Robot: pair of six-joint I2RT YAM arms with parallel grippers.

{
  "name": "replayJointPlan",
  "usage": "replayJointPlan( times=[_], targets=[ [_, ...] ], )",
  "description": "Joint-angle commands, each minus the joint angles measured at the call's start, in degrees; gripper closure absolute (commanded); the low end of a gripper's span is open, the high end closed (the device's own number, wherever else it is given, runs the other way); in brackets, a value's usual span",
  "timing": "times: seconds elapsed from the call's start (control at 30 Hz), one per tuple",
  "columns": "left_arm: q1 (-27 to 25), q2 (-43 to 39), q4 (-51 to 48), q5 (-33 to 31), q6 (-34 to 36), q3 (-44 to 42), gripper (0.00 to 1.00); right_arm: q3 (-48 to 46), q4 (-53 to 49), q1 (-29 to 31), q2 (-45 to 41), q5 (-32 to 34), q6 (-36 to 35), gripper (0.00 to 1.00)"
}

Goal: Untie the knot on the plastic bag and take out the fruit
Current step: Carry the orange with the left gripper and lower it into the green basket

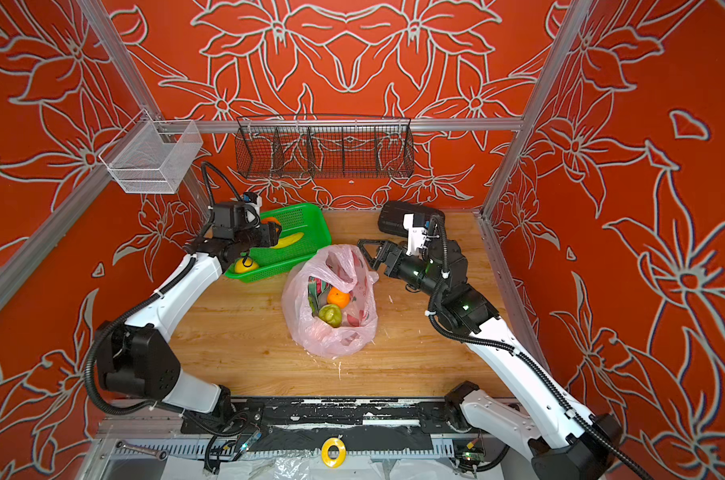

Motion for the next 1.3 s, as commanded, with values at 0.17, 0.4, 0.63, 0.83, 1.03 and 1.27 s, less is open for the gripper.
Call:
replayJointPlan(
  times=[0.17,0.4,0.63,0.83,1.03,1.27],
  targets=[
    [1.3,12.3,-17.5,-4.4,-2.2,10.4,0.44,-1.0,-1.3,-0.2,-1.7,1.9,-1.1,0.04],
    [1.5,21.6,-23.8,-6.4,-3.1,15.9,0.44,-0.5,-3.4,-0.1,-1.0,1.5,-2.0,0.04],
    [1.8,30.0,-29.8,-8.9,-4.1,22.2,0.43,-0.3,-3.8,-0.1,-0.9,-0.5,-3.3,0.03],
    [1.9,34.2,-31.5,-7.5,-3.9,25.7,0.41,-1.0,-4.2,-0.2,-1.3,-0.4,-3.0,0.03],
    [1.8,37.2,-33.3,-8.6,-3.9,28.0,0.25,-1.2,-4.9,-0.1,-1.8,0.3,-3.4,0.03],
    [1.8,35.0,-32.3,-7.7,-3.9,27.0,0.13,-0.9,-5.6,-0.2,-2.1,1.1,-3.8,0.03]
  ],
)
